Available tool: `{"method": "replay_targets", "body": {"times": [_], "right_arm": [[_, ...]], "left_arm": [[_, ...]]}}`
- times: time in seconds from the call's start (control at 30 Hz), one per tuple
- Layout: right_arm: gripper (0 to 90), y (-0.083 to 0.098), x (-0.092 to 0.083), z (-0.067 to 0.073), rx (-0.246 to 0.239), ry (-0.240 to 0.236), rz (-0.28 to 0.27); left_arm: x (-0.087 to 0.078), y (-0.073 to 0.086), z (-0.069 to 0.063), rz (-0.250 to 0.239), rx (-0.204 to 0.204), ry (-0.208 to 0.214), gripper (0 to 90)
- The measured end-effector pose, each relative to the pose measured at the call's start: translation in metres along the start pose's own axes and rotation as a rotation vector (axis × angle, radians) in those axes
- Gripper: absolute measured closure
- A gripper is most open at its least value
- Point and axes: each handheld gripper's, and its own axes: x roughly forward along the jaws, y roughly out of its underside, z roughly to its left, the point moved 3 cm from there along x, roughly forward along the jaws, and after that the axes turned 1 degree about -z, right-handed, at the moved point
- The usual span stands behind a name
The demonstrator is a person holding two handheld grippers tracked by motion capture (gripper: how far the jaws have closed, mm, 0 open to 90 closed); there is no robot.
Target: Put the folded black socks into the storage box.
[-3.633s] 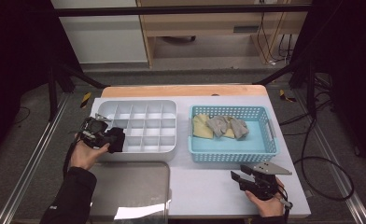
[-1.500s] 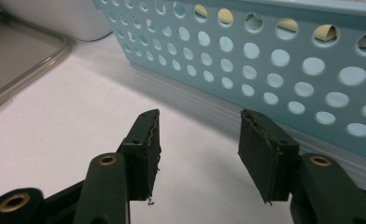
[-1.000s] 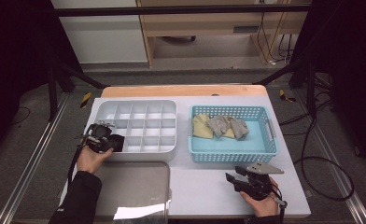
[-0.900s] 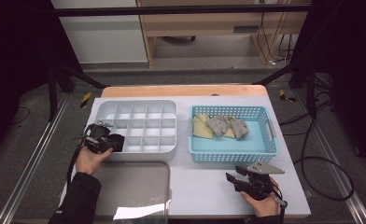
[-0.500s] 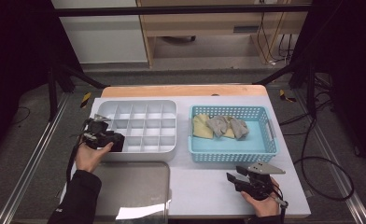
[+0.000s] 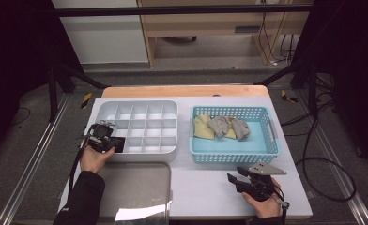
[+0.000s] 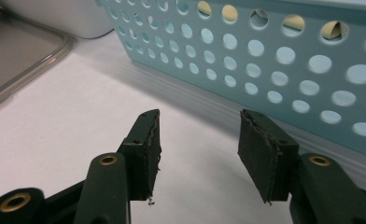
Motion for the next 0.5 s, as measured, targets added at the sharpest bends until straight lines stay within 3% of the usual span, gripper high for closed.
{"method": "replay_targets", "body": {"times": [0.2, 0.3, 0.5], "right_arm": [[48.6, -0.001, -0.001, 0.000, 0.000, -0.003, -0.006], [48.3, -0.001, -0.003, -0.001, 0.004, 0.000, -0.013], [46.6, -0.002, -0.007, -0.003, 0.011, 0.002, -0.021]], "left_arm": [[-0.005, 0.001, -0.001, -0.029, 0.008, -0.011, 78.3], [-0.014, 0.001, -0.003, -0.060, 0.015, -0.018, 65.7], [-0.046, 0.006, -0.012, -0.229, 0.015, 0.012, 51.3]]}}
